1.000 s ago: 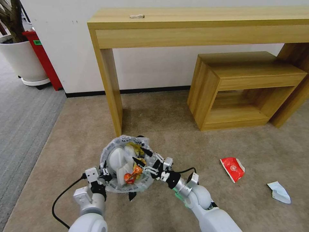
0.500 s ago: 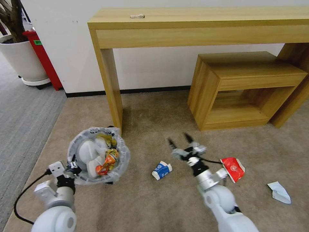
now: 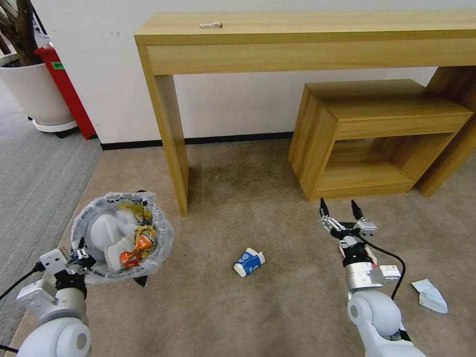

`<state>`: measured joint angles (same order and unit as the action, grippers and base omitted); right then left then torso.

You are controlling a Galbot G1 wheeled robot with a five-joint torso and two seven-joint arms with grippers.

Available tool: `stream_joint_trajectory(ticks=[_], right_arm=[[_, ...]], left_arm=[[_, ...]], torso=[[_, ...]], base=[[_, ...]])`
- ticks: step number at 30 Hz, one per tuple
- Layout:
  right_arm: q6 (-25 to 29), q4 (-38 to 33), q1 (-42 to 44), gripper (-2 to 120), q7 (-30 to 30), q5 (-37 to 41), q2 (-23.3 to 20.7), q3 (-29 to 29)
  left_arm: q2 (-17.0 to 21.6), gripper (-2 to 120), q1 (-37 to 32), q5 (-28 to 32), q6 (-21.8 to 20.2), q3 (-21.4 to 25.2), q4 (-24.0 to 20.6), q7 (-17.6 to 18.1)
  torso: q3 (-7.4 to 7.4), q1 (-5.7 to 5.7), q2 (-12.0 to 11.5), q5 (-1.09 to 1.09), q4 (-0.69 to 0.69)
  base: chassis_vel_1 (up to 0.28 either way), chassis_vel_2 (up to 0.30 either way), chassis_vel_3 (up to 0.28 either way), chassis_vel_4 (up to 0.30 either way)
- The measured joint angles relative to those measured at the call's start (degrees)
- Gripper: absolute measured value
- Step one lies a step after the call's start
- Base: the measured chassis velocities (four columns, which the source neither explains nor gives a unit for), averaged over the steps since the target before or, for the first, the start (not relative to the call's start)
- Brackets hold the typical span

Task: Pick up the trash bin and place the garbage on the floor into it.

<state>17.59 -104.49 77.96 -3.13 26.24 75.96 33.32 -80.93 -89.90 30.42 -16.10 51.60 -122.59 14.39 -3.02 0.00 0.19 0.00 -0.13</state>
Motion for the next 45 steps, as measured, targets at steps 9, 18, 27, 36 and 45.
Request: stream_joint_trajectory(ticks=[9,18,27,36,45], right_arm=[[-2.03,-0.63,-0.05,100,1.36,1.02,0.26,-0.29],[-10.15,-0.56,-1.72,100,5.46,-0.05,0.67,-2.75],[-25.24,6.55,-7.23,100,9.79,2.00,1.51,-12.78],[-38.57,11.37,-13.17,100,18.61,8.24,3.37,-19.42],[-49.44,17.94,-18.44,100,31.06,19.79,7.50,-23.90]], left_arm=[[0.07,1,-0.66,0.42,0.10,-0.34,-0.62,-0.33],[-0.44,1,-1.20,-0.91,0.11,-1.70,-1.64,-0.33],[-1.24,1,-2.44,-2.77,0.41,-2.65,-2.80,-0.38],[-1.79,1,-2.92,-3.07,0.59,-2.61,-3.13,-0.41],[-2.21,1,-2.93,-3.67,0.67,-3.07,-3.35,-0.43]], torso=[[0.00,0.00,0.00,0.00,0.00],[0.00,0.00,0.00,0.00,0.00],[0.00,0.00,0.00,0.01,0.00],[0.00,0.00,0.00,0.00,0.00],[-0.01,0.00,-0.01,0.00,0.00]], base=[[0.000,0.000,0.000,0.000],[0.000,0.000,0.000,0.000],[0.000,0.000,0.000,0.000],[0.000,0.000,0.000,0.000],[0.000,0.000,0.000,0.000]])
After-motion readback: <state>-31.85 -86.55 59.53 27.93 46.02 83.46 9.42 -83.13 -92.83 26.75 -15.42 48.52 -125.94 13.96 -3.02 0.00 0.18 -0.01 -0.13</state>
